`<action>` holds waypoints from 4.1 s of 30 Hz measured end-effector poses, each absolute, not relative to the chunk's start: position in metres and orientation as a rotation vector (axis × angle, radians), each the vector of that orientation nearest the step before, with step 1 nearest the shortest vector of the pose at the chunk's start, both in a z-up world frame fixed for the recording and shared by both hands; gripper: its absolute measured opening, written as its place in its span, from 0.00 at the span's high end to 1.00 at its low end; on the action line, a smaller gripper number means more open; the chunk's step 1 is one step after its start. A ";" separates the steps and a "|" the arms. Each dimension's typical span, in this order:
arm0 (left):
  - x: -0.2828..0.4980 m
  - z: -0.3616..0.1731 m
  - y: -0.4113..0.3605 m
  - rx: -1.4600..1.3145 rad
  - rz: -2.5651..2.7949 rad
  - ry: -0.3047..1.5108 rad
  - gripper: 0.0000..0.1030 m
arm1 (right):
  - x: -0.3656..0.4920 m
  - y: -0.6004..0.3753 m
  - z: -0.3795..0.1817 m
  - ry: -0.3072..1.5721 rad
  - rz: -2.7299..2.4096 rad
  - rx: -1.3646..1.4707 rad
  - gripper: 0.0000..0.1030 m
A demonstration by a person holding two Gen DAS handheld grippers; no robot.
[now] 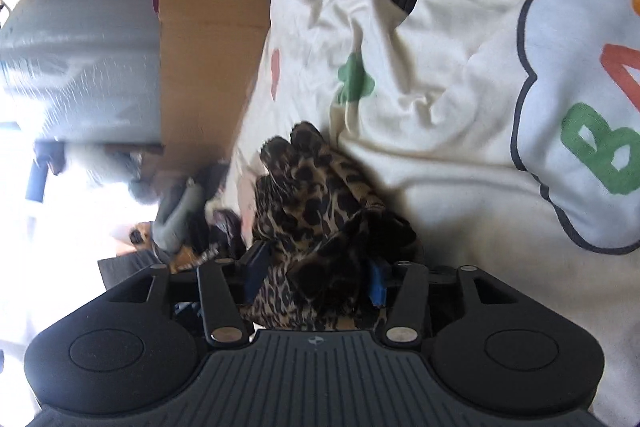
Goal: Fold clothes
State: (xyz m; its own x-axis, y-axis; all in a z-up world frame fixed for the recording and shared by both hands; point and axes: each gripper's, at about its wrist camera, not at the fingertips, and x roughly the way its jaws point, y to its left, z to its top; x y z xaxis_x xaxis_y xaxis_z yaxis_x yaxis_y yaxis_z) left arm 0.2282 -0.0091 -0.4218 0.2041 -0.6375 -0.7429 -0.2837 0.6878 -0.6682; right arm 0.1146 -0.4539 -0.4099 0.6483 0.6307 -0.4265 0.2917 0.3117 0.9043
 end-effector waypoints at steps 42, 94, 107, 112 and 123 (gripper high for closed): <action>0.289 -0.350 -0.045 -0.243 -0.459 1.352 0.59 | 0.139 -0.463 -0.365 0.901 0.098 0.819 0.40; 0.251 -0.388 -0.061 0.067 -0.626 1.134 0.91 | 0.184 -0.422 -0.362 0.904 0.079 0.465 0.98; 0.244 -0.392 -0.068 0.124 -0.597 1.114 0.73 | 0.185 -0.407 -0.371 0.963 0.038 0.334 0.64; 0.245 -0.393 -0.072 0.134 -0.596 1.100 0.67 | 0.188 -0.399 -0.373 0.986 0.060 0.288 0.63; 0.248 -0.395 -0.082 0.151 -0.593 1.111 0.61 | 0.194 -0.388 -0.374 1.019 0.090 0.243 0.82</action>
